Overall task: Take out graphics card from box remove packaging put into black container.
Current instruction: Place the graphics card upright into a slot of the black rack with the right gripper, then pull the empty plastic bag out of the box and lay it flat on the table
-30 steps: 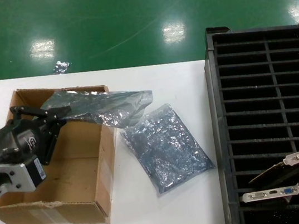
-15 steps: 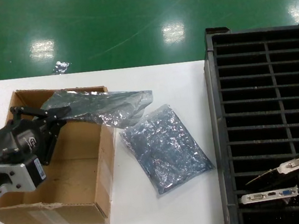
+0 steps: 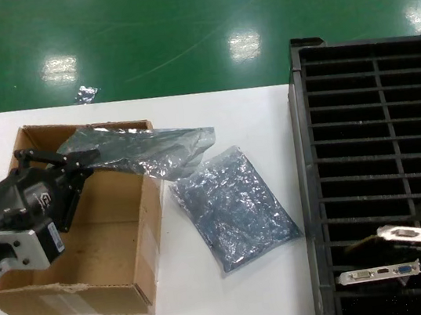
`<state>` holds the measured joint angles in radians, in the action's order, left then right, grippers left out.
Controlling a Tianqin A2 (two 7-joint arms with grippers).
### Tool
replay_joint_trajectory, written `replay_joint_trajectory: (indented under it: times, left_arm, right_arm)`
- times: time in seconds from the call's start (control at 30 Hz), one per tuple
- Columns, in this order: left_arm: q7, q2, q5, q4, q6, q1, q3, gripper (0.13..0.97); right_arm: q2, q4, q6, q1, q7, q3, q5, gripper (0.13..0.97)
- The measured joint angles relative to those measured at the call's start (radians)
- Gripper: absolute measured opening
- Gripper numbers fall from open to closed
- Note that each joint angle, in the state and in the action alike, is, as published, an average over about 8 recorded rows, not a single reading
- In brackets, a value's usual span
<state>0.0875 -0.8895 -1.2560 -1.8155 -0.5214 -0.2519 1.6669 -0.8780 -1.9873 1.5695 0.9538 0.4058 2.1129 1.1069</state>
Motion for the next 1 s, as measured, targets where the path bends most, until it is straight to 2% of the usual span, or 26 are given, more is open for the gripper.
replay_joint_trajectory:
  times: [0.23, 0.43, 0.57, 0.8, 0.83, 1.0]
  left_arm:
    - [0.0, 0.0, 0.0, 0.0, 0.0, 0.0, 0.0, 0.139]
    - [0.0, 0.0, 0.0, 0.0, 0.0, 0.0, 0.0, 0.139]
    - [0.0, 0.0, 0.0, 0.0, 0.0, 0.0, 0.0, 0.139]
    - [0.0, 0.0, 0.0, 0.0, 0.0, 0.0, 0.0, 0.139]
    - [0.0, 0.0, 0.0, 0.0, 0.0, 0.0, 0.0, 0.139]
    - [0.0, 0.0, 0.0, 0.0, 0.0, 0.0, 0.0, 0.139]
  right_arm:
    - [-0.002, -0.007, 0.0, 0.003, -0.004, -0.005, 0.013, 0.257]
    - [-0.003, -0.012, -0.003, -0.005, -0.008, -0.022, 0.019, 0.355]
    - [-0.003, -0.019, -0.038, -0.048, -0.017, -0.069, 0.003, 0.412]
    - [0.009, -0.025, -0.247, -0.251, -0.054, -0.221, -0.075, 0.583]
    - [0.014, -0.021, -0.284, -0.285, -0.059, -0.243, -0.091, 0.583]
    - [0.065, 0.034, -0.449, -0.425, -0.082, -0.328, -0.158, 0.703]
